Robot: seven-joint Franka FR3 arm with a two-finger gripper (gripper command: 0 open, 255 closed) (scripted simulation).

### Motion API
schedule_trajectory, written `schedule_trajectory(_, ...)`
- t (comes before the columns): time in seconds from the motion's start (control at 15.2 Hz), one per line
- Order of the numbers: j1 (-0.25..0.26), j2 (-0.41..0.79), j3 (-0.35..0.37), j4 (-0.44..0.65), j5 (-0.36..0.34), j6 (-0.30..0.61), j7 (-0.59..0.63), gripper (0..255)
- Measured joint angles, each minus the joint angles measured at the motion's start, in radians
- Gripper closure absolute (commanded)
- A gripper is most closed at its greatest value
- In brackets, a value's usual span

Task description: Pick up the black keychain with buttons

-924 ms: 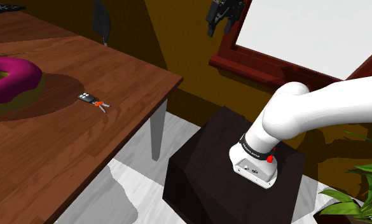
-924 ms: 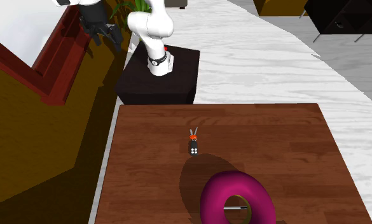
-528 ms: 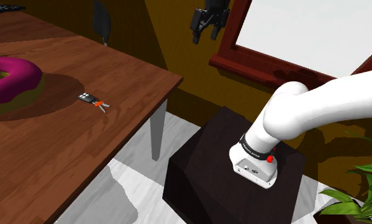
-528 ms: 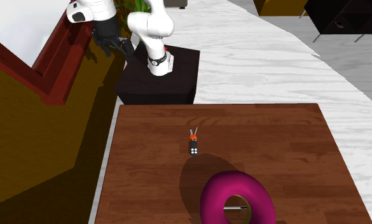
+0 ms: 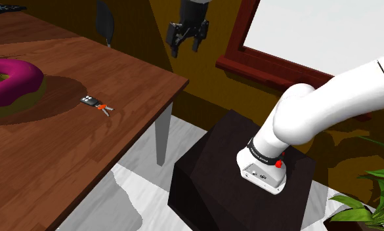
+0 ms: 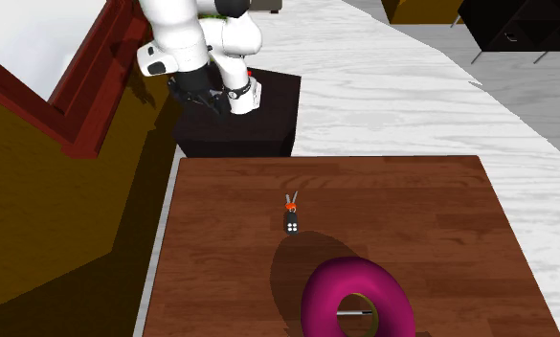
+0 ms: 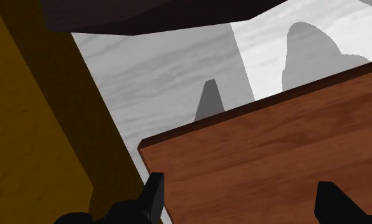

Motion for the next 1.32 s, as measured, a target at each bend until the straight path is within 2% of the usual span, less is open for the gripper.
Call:
schedule_trajectory(0.4, 0.029, 0.183, 0.098, 0.068, 0.006, 0.110, 0.106, 0)
schedule_trajectory(0.66, 0.044, 0.308, 0.155, 0.155, -0.014, 0.141, 0.179, 0)
schedule_trajectory(1.06, 0.077, 0.528, 0.234, 0.299, -0.086, 0.198, 0.309, 0)
schedule_trajectory(1.32, 0.107, 0.662, 0.259, 0.402, -0.146, 0.211, 0.379, 0)
